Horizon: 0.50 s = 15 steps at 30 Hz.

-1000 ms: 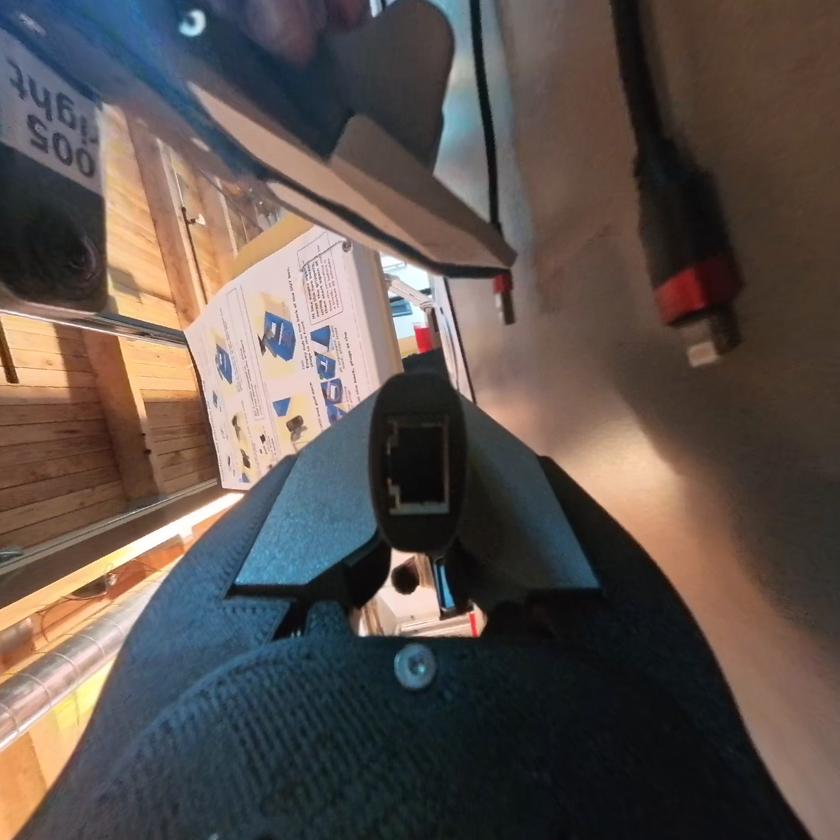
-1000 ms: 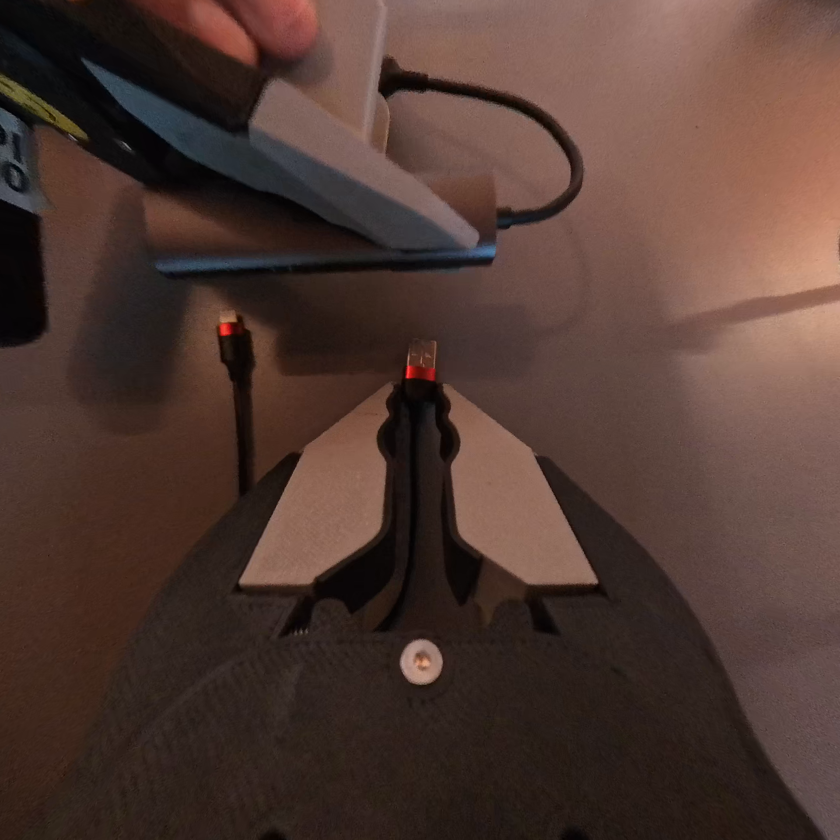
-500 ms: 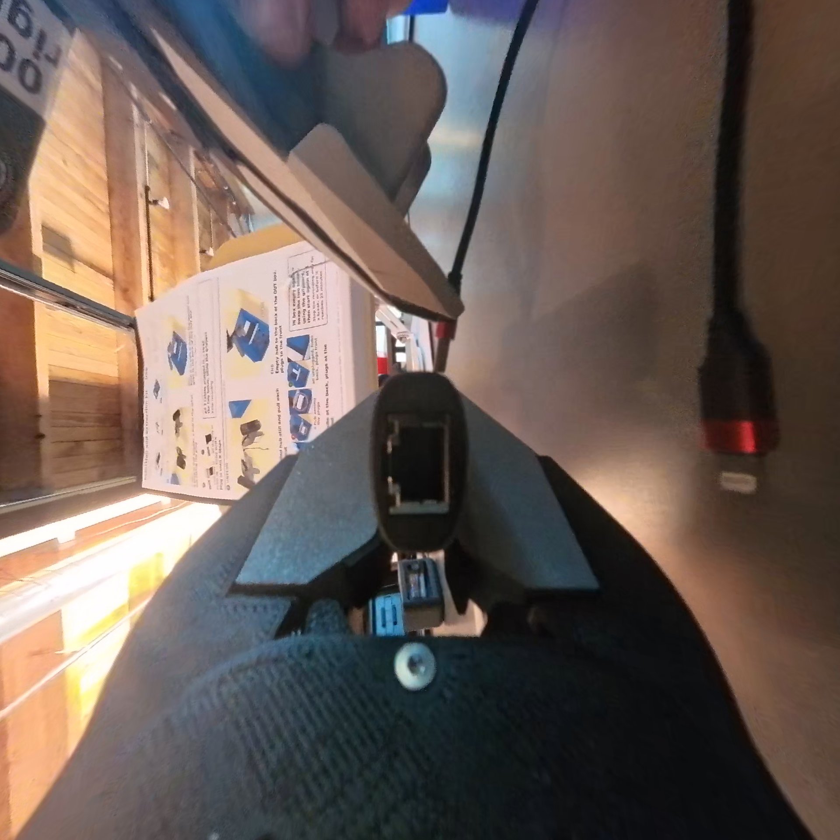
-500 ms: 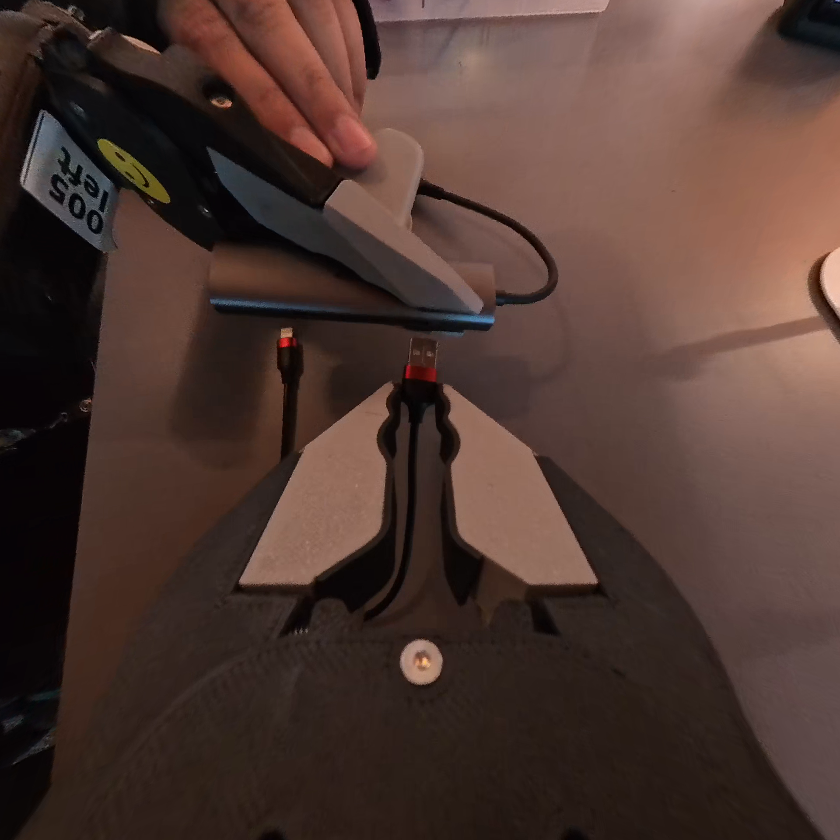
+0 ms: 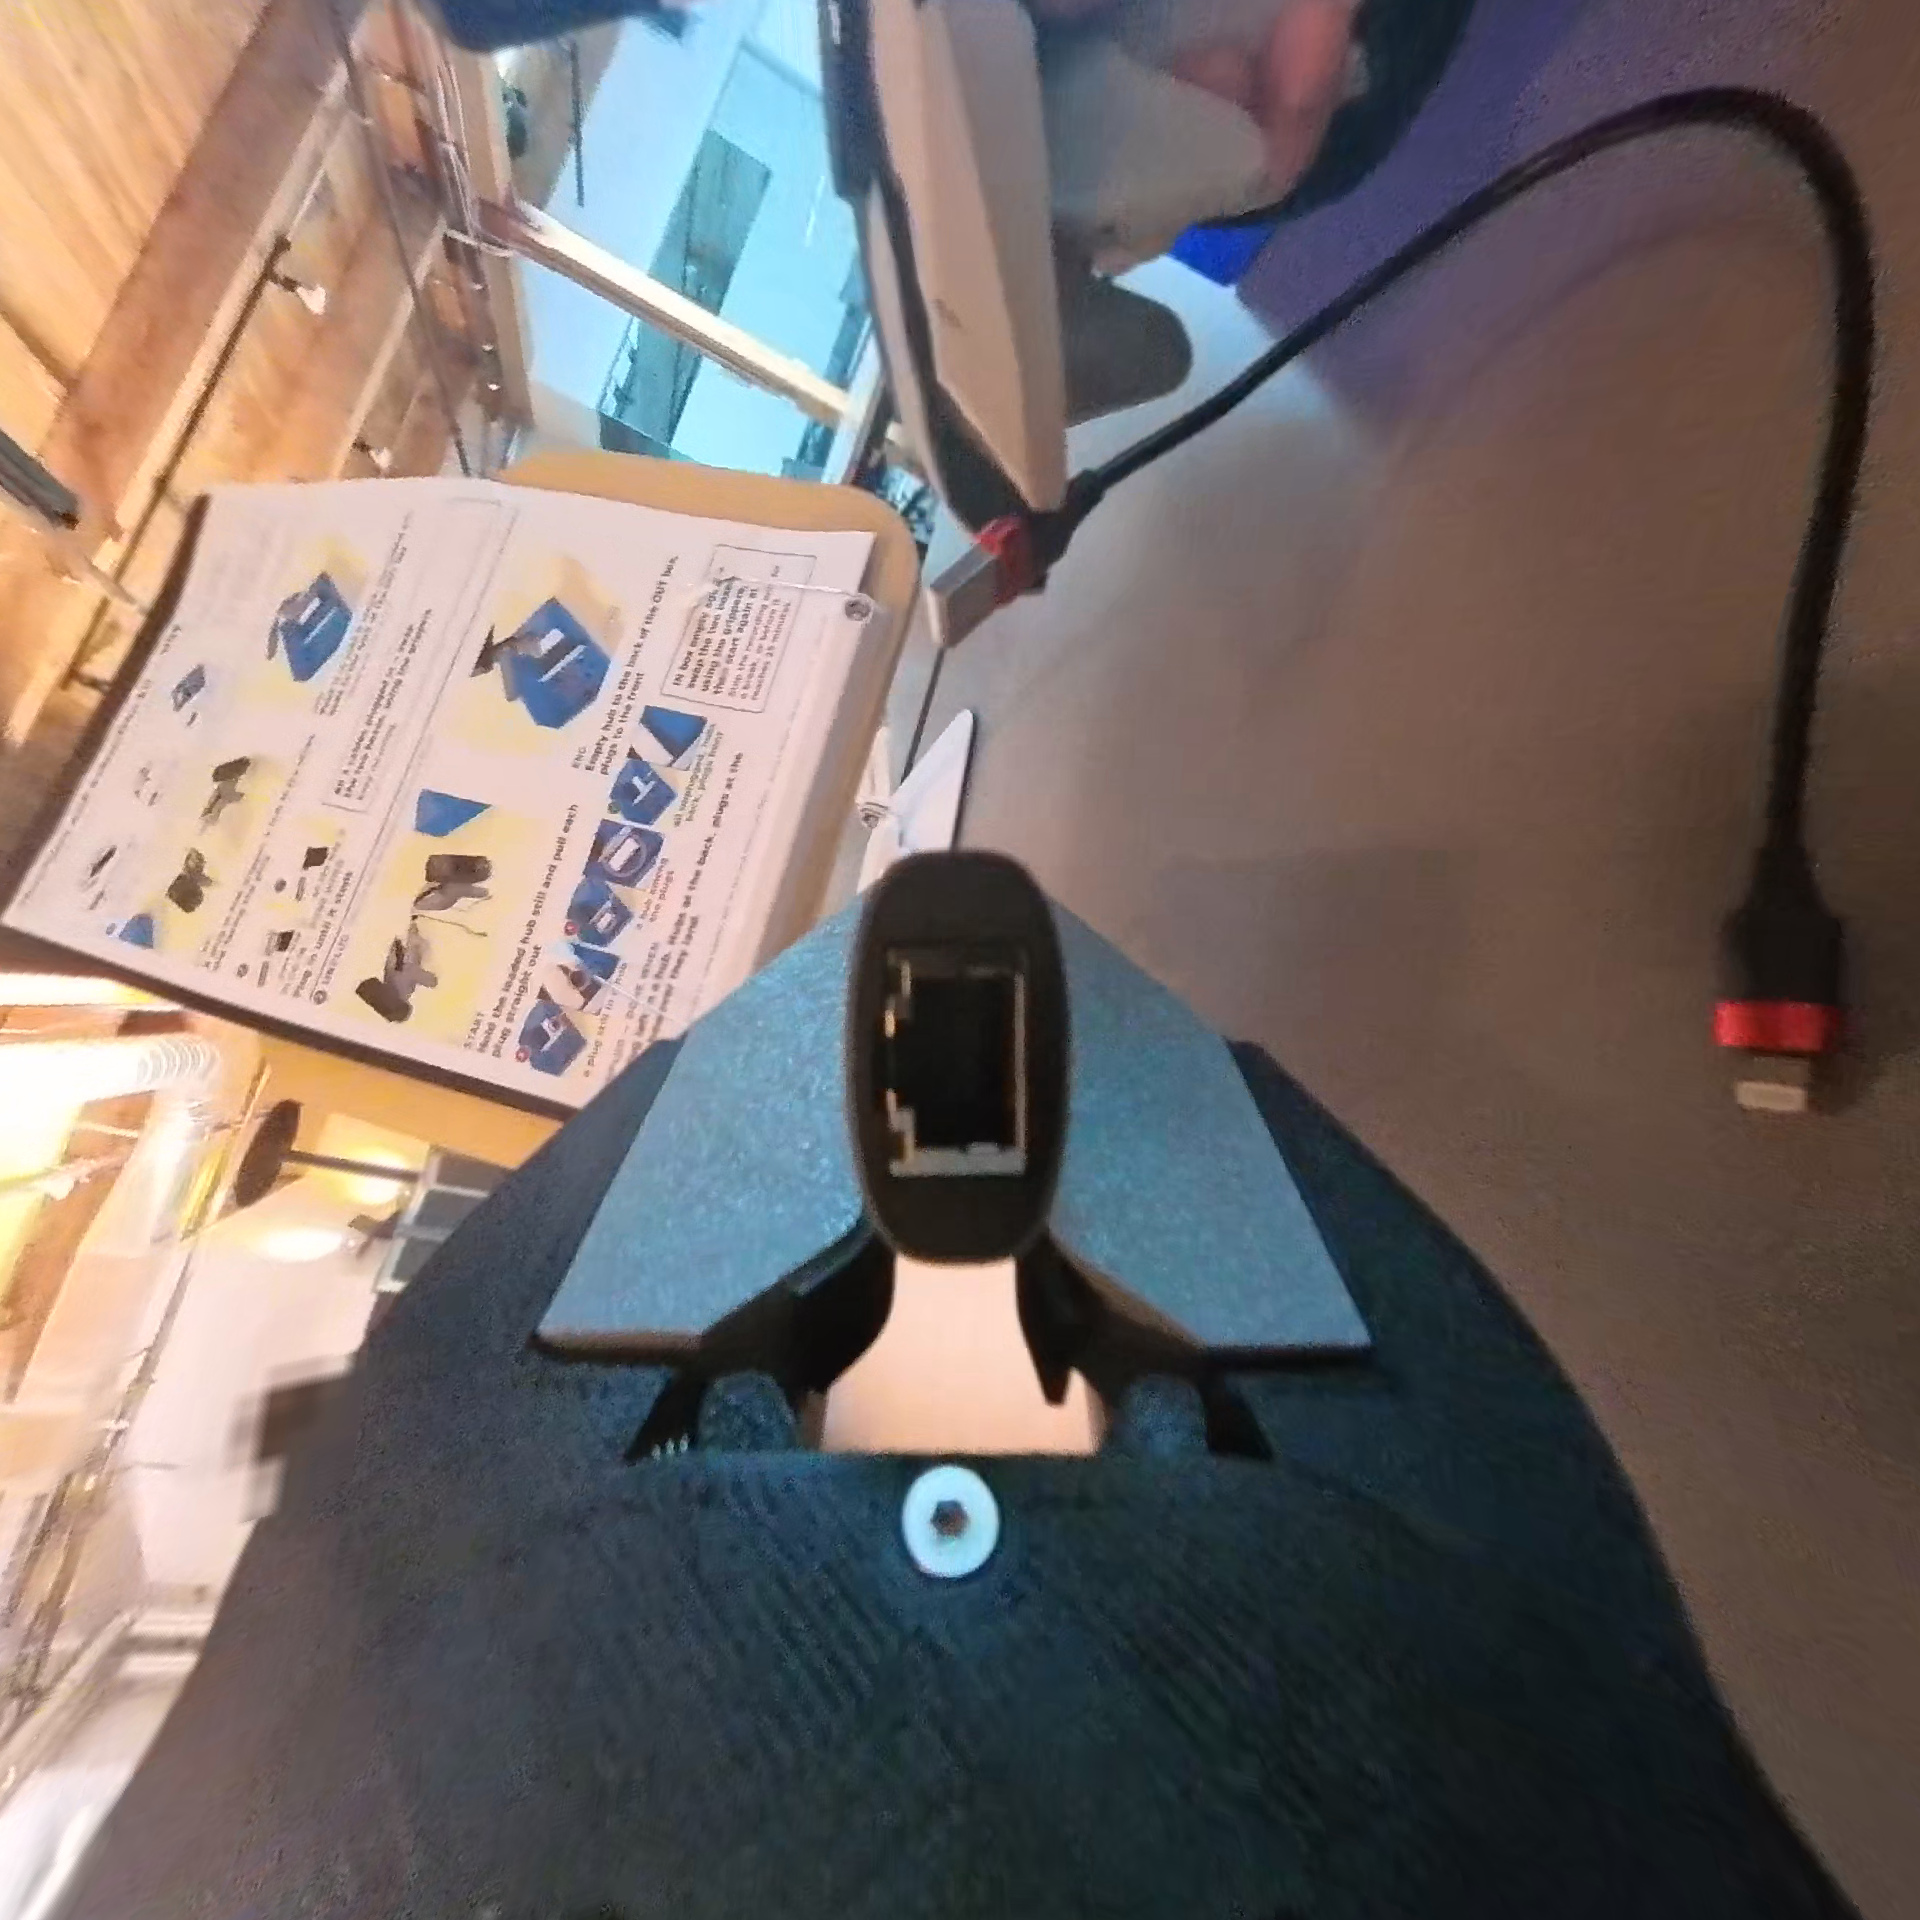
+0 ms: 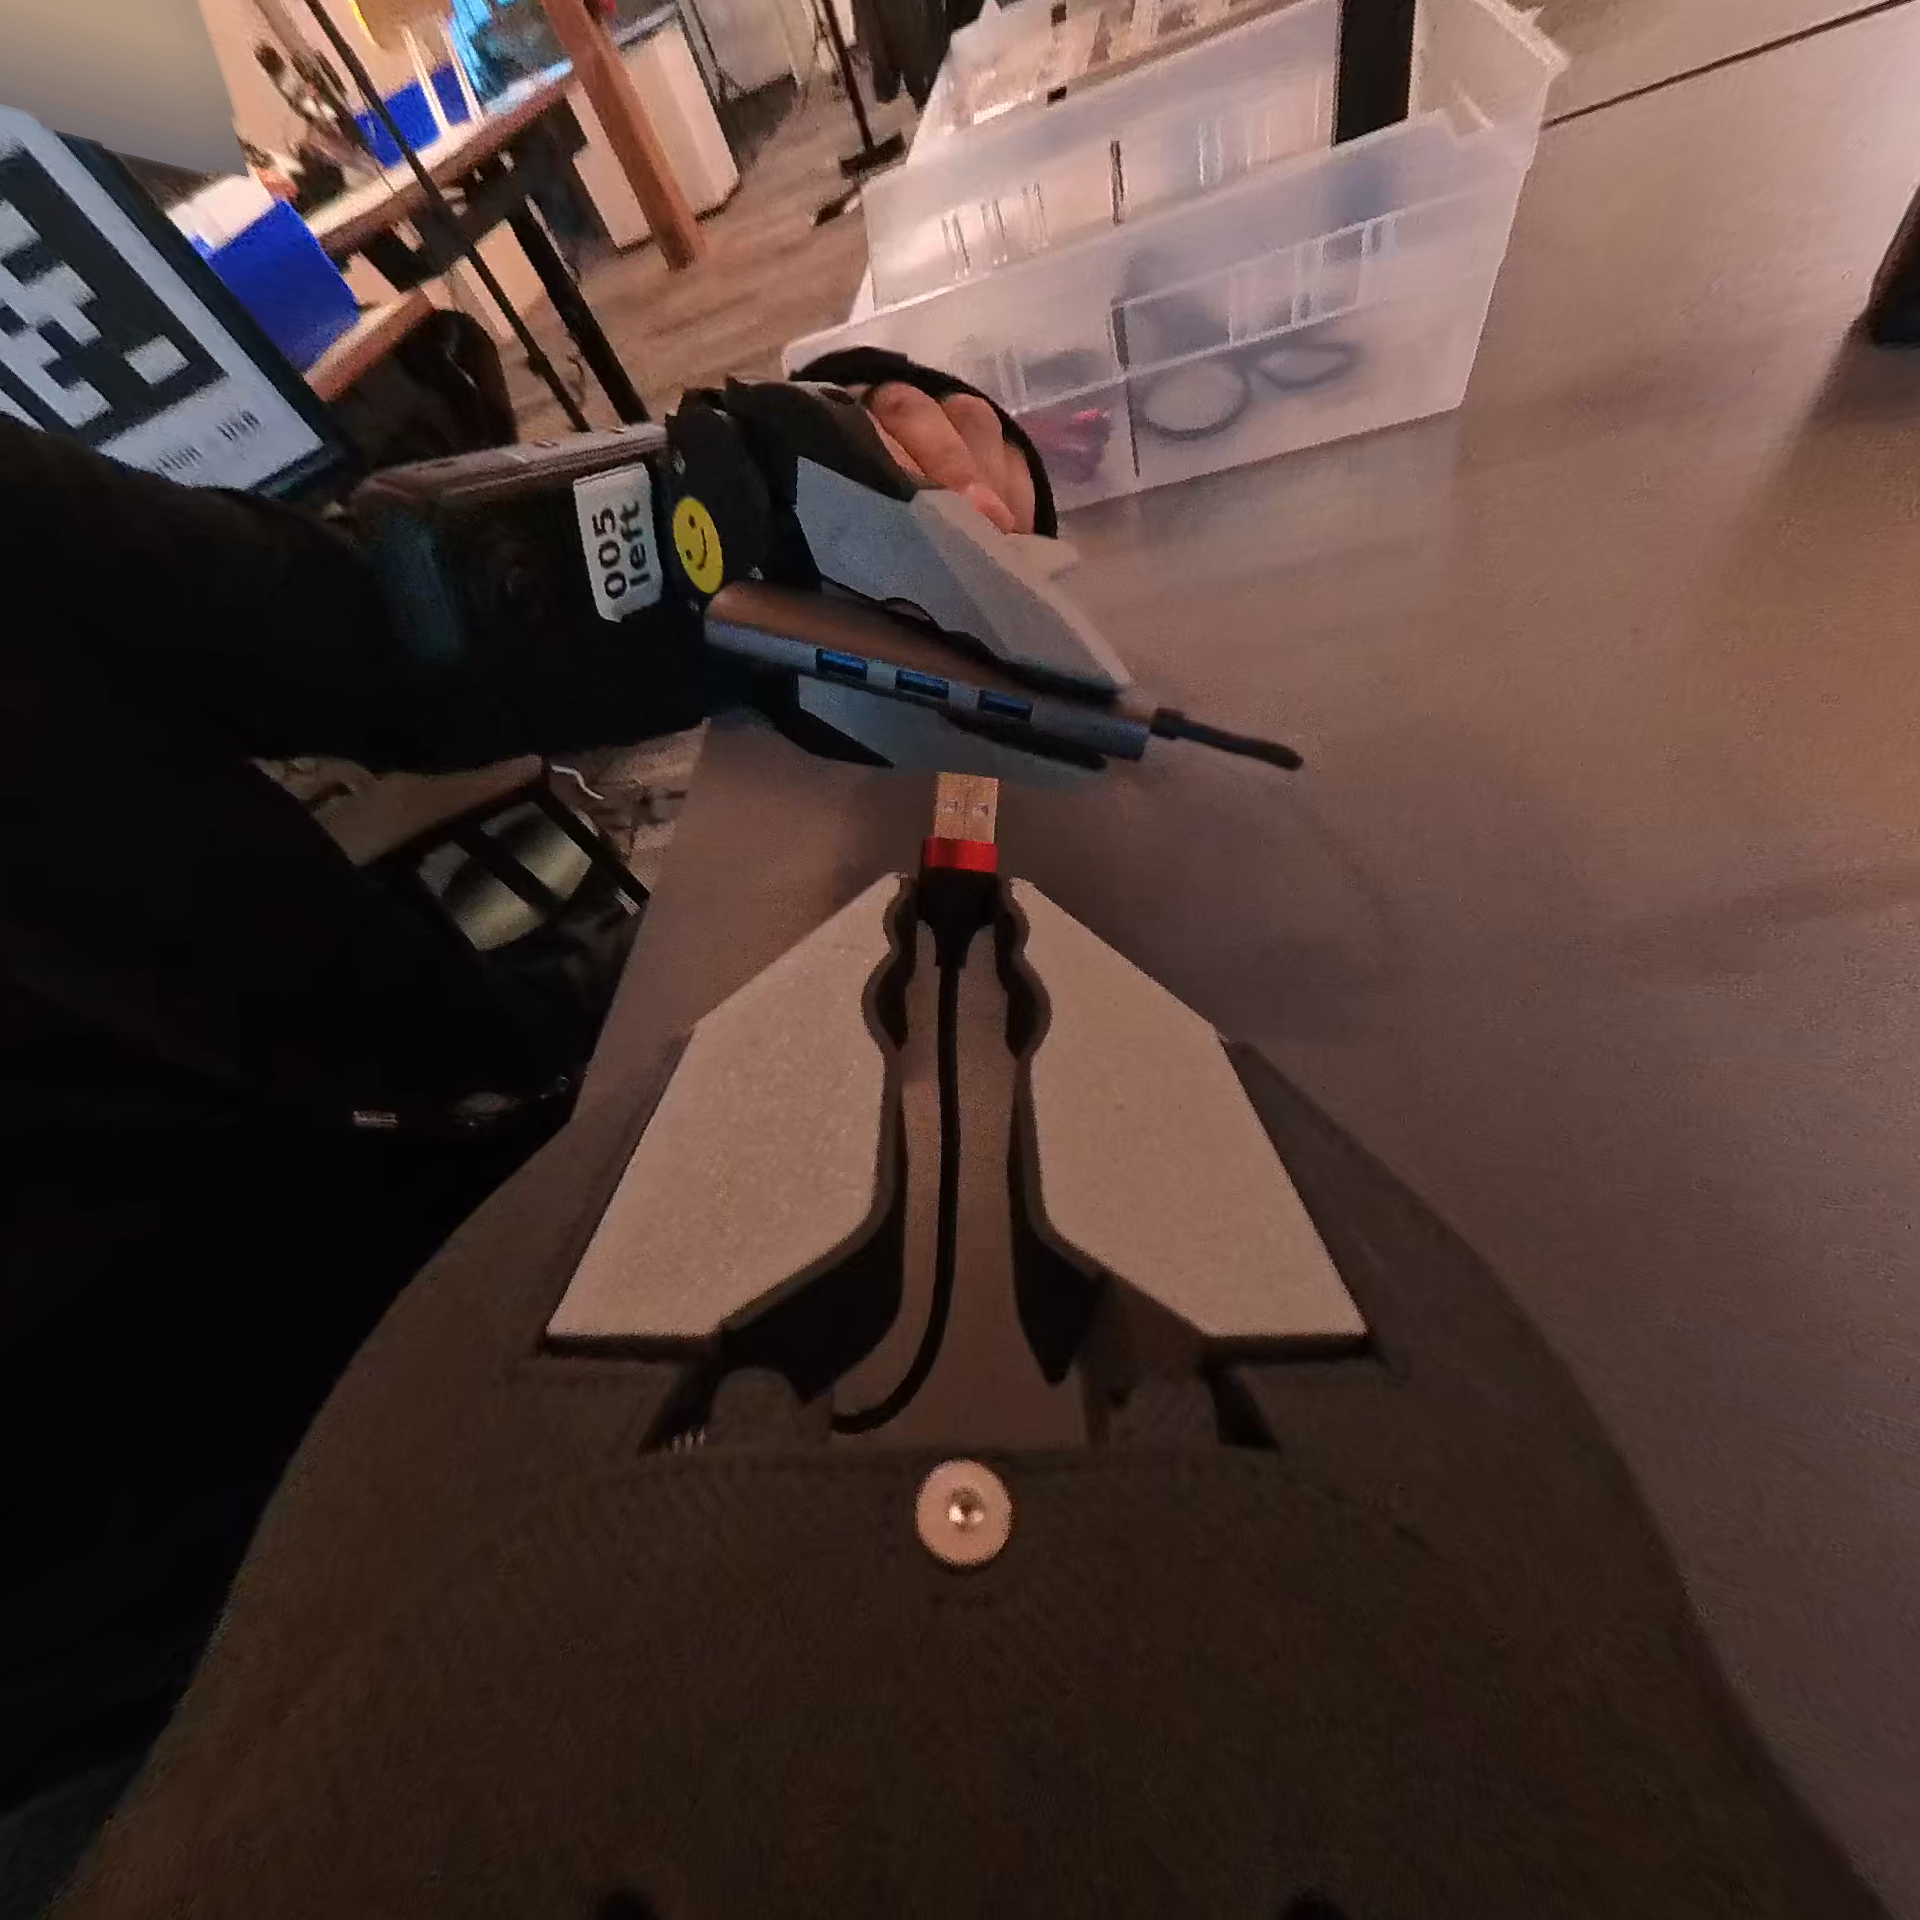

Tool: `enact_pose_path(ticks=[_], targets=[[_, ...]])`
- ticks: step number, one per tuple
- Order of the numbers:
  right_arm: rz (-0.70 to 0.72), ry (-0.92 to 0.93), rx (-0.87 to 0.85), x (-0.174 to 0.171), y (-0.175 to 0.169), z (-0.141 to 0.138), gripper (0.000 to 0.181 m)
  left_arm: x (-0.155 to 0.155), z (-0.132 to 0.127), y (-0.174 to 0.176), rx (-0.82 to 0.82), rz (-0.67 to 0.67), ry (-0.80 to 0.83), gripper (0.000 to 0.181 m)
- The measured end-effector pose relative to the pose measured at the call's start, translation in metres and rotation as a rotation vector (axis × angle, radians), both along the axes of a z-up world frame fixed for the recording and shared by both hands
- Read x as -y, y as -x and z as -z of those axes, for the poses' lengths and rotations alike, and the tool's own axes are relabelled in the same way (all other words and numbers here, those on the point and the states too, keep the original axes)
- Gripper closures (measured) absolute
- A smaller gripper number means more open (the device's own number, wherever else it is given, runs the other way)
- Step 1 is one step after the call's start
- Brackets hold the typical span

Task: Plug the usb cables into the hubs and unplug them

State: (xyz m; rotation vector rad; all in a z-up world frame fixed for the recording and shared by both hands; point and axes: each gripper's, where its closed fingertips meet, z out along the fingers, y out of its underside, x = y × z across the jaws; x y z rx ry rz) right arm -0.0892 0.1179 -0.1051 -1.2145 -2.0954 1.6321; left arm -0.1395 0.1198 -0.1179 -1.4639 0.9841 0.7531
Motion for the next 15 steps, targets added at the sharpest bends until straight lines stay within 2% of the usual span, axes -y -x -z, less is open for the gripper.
enact_pose_path(ticks=[3,8,15], targets=[[-0.044,0.035,-0.037,0.003,-0.003,-0.006,0.17,0.001,-0.002,-0.001,0.012,0.005,-0.003,0.164],[-0.212,0.15,-0.19,0.018,-0.023,-0.032,0.17,0.002,-0.002,-0.004,-0.025,0.007,-0.011,0.164],[-0.239,0.167,-0.217,0.018,-0.027,-0.035,0.17,0.004,-0.007,-0.002,-0.019,0.001,-0.026,0.164]])
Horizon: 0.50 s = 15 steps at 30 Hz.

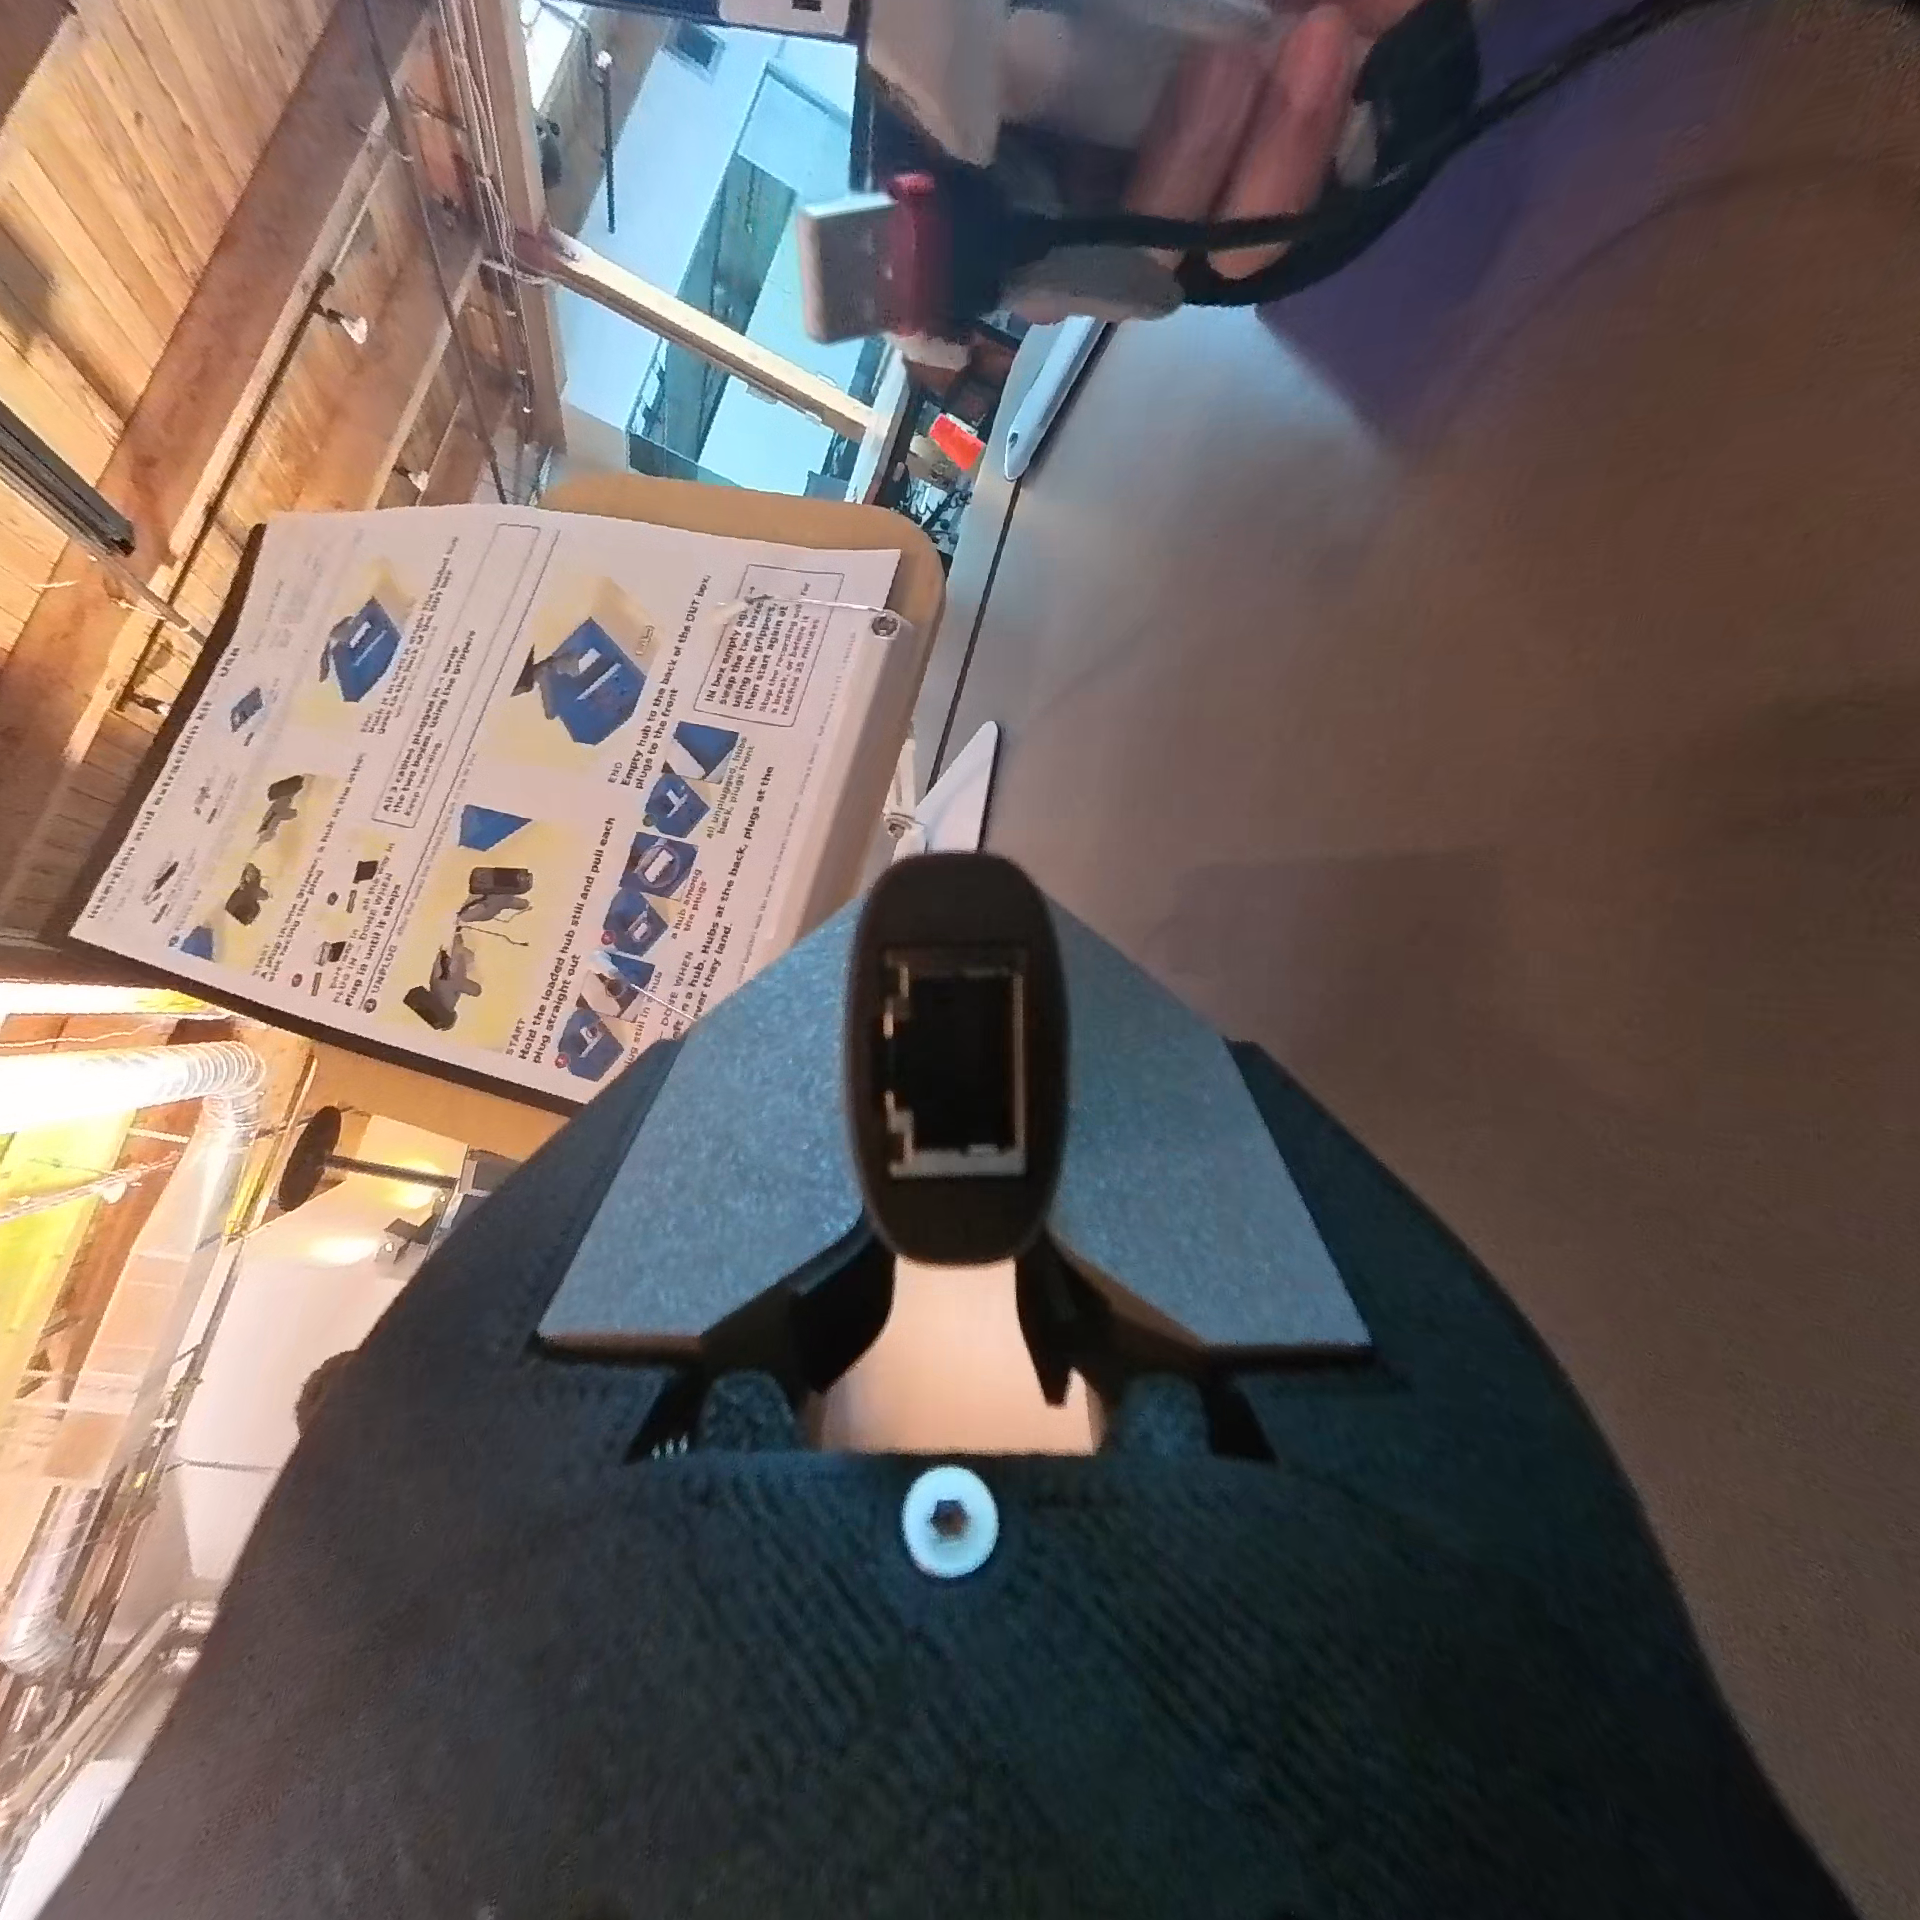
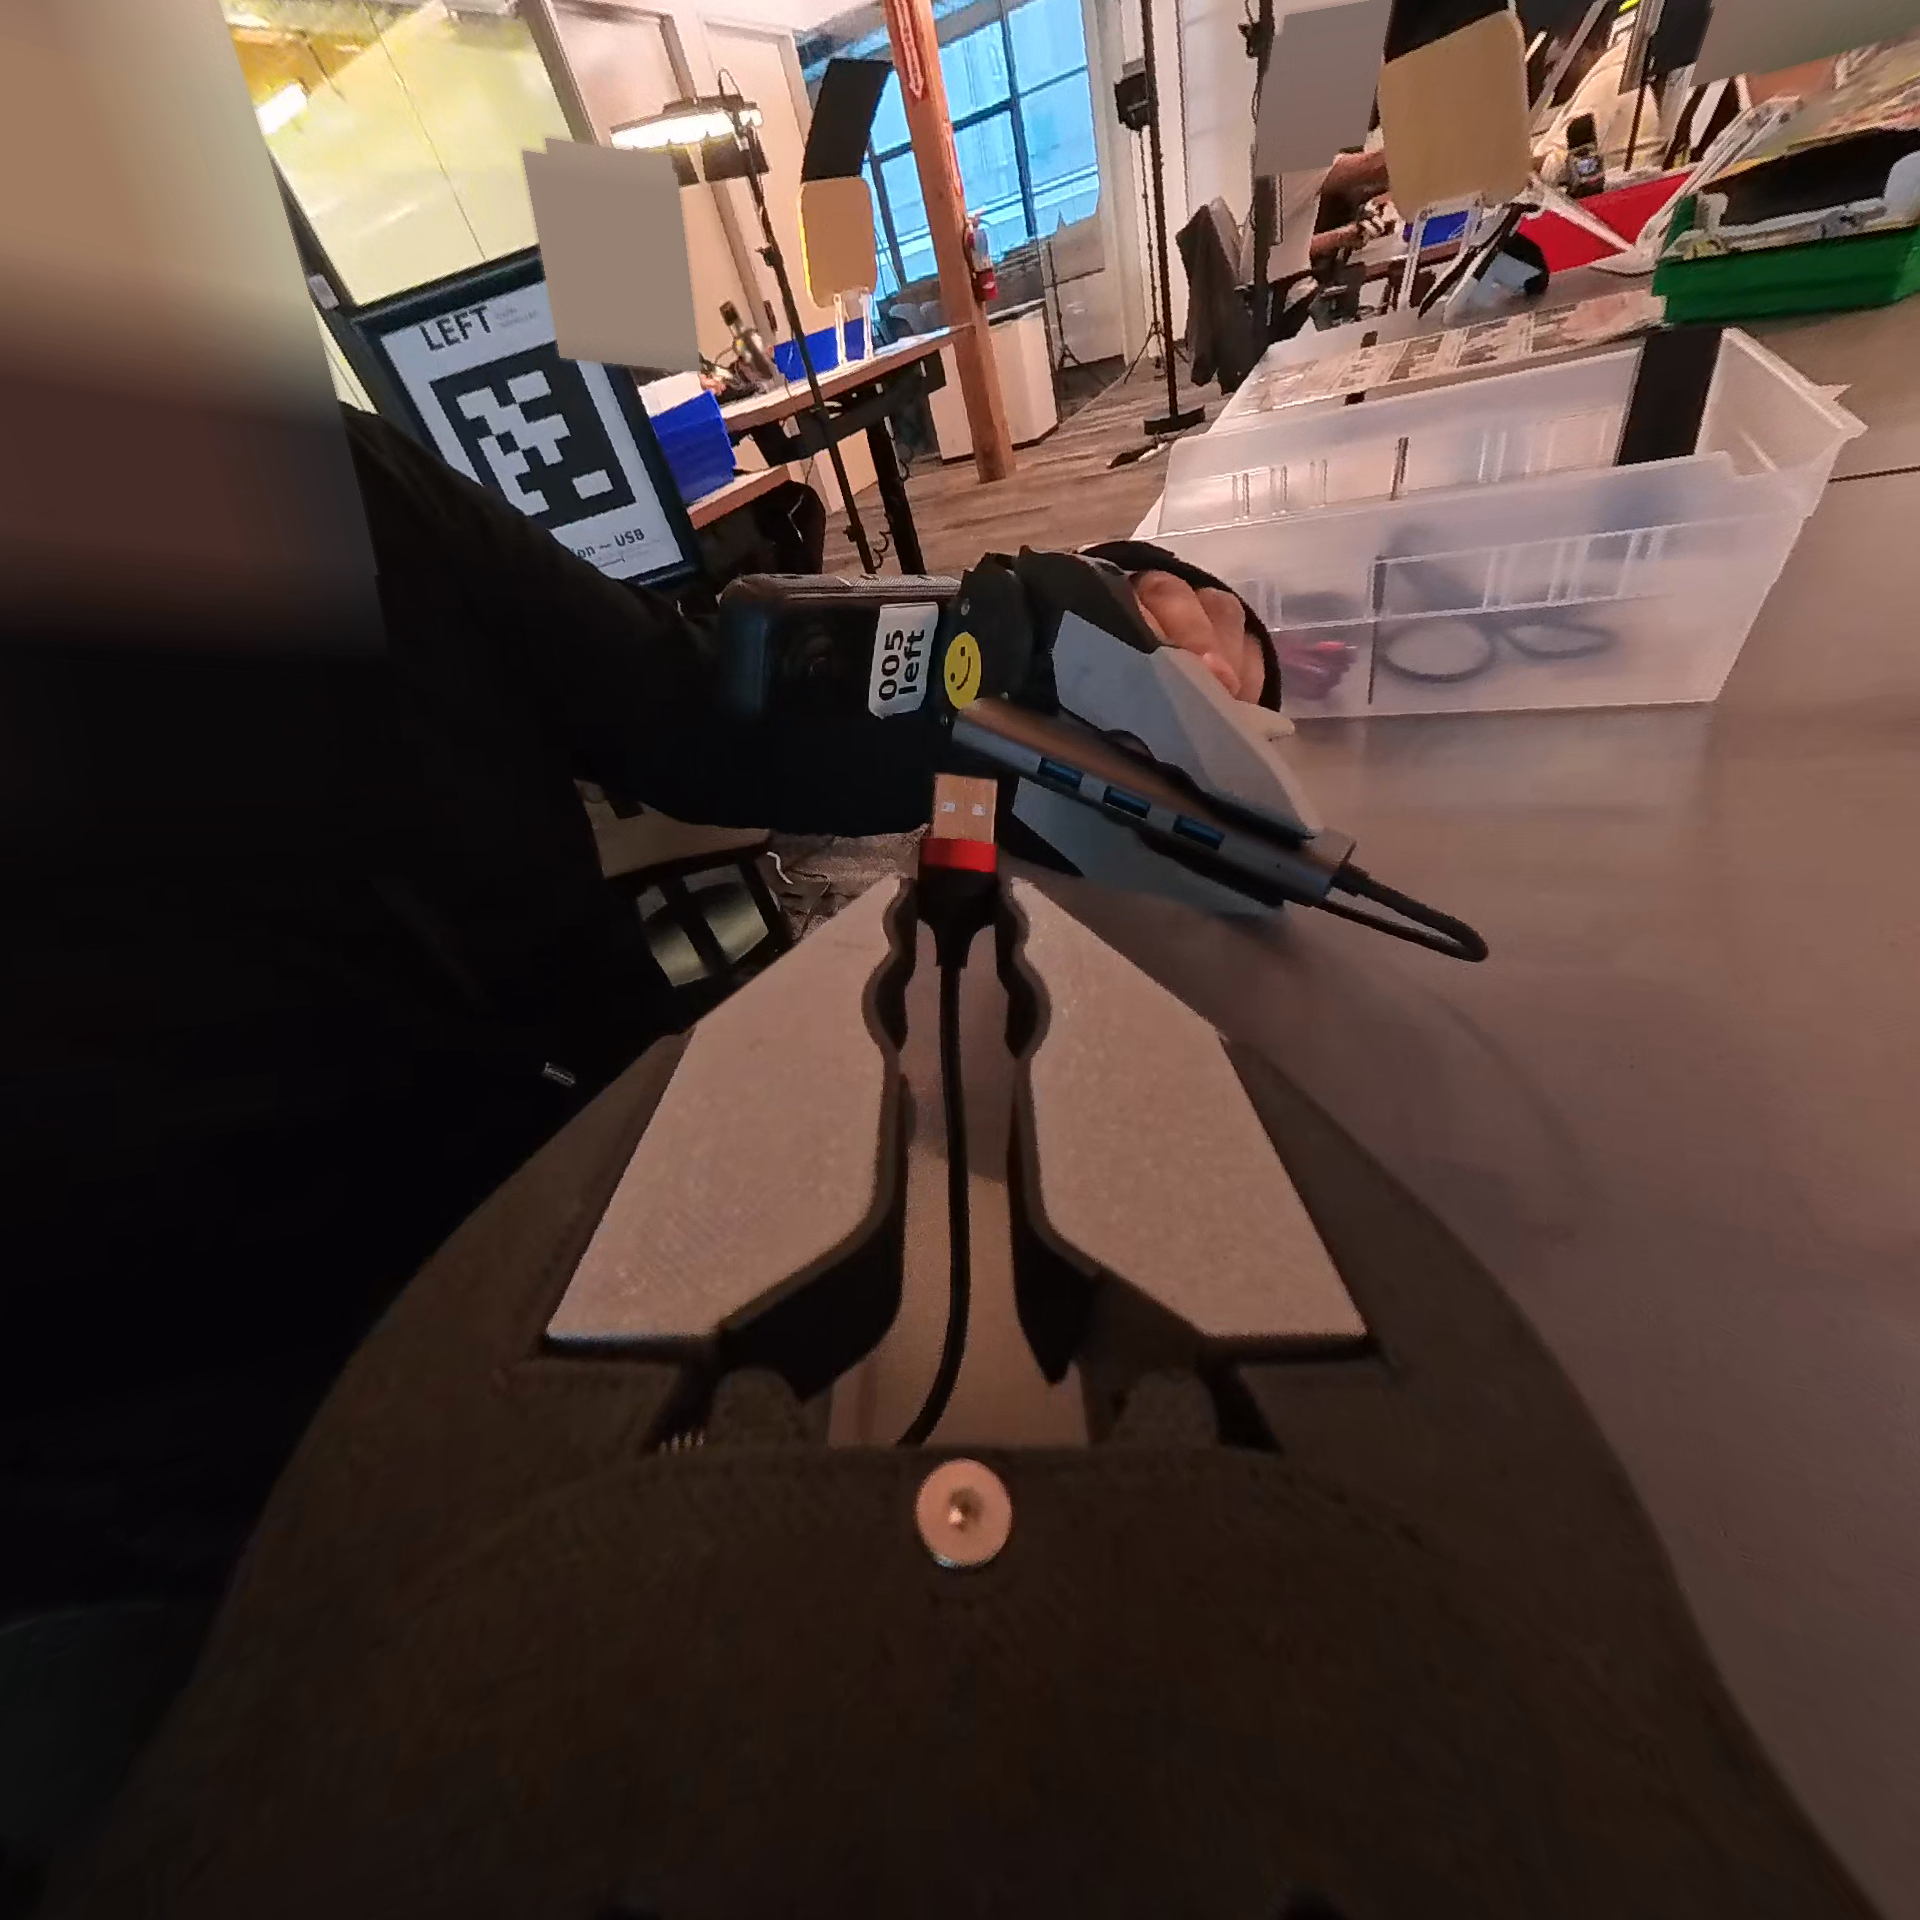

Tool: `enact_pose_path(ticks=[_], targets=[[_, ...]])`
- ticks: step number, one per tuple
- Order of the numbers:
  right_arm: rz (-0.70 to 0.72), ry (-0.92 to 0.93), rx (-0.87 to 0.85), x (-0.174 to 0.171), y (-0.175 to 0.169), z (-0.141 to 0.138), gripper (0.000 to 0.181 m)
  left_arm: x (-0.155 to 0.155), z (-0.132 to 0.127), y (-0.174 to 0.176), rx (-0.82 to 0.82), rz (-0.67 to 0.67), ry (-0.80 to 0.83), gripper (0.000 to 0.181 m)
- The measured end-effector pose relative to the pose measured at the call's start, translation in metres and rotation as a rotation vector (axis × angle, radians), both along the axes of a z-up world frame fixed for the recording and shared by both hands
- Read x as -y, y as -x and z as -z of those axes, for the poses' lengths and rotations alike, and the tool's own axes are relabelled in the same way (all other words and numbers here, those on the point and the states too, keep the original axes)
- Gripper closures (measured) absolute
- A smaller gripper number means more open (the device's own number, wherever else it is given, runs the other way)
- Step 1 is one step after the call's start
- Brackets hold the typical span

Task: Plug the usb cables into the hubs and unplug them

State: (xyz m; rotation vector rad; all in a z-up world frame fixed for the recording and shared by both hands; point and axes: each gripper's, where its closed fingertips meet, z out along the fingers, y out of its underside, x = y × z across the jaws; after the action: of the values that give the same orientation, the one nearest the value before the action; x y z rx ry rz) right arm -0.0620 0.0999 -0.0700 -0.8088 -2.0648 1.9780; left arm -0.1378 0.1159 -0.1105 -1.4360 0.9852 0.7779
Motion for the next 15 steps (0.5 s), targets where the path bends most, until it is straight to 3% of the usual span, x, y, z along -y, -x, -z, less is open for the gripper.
enact_pose_path(ticks=[9,15], targets=[[0.02,-0.059,0.023,0.004,0.004,0.008,0.17,0.0,0.002,-0.001,-0.006,0.002,0.005,0.164],[0.209,-0.253,0.114,-0.017,0.026,0.04,0.169,-0.002,0.006,0.0,-0.007,0.001,0.024,0.164]])
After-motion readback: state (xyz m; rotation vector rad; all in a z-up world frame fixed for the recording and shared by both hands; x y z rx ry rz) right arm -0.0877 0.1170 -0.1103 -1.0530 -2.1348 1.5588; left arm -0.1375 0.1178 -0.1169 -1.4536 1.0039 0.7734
